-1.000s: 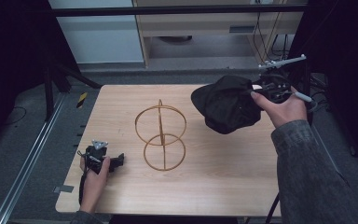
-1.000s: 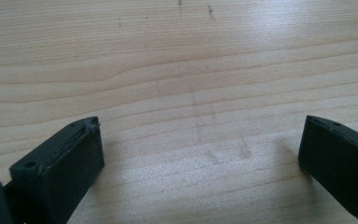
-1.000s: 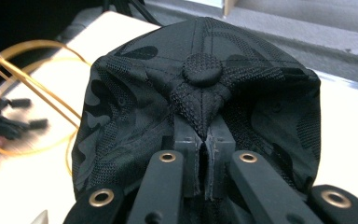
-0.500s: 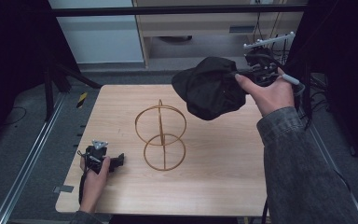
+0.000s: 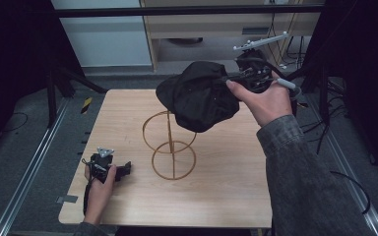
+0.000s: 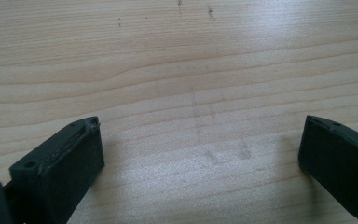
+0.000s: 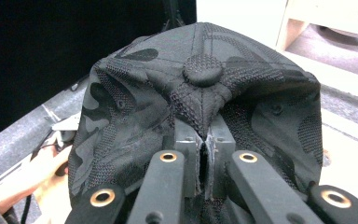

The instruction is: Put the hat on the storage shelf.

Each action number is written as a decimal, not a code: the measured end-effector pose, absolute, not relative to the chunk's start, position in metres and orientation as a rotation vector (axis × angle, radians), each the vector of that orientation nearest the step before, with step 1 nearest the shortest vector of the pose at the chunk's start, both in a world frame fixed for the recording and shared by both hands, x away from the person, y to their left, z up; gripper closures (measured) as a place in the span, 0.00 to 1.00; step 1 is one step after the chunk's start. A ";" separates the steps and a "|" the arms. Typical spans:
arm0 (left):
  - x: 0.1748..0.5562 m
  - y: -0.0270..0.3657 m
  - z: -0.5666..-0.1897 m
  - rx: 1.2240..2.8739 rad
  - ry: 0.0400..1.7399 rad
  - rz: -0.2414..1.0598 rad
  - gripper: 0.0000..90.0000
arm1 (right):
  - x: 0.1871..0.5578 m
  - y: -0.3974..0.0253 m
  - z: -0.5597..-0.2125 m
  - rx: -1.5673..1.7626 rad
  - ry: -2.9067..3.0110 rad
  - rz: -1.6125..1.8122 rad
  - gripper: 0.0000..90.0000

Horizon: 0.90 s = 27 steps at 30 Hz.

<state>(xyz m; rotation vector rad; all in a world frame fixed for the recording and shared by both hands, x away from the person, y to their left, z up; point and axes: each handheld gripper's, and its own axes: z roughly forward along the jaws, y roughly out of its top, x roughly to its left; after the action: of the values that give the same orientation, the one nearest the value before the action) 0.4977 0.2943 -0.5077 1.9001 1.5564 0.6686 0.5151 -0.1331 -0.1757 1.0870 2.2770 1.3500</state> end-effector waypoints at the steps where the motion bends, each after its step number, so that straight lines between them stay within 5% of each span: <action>1: 0.498 0.294 -0.508 1.900 1.557 0.668 0.00 | 0.513 -0.130 -0.177 1.077 2.286 1.363 0.96; 27: 0.498 0.294 -0.508 1.898 1.558 0.669 0.00 | 0.501 -0.091 -0.191 0.974 2.395 1.407 0.96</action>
<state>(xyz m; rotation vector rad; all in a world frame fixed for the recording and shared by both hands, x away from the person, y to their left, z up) 0.4977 0.2941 -0.5078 1.8977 1.5577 0.6693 0.5010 -0.0910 -0.1914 0.9742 2.3948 1.4068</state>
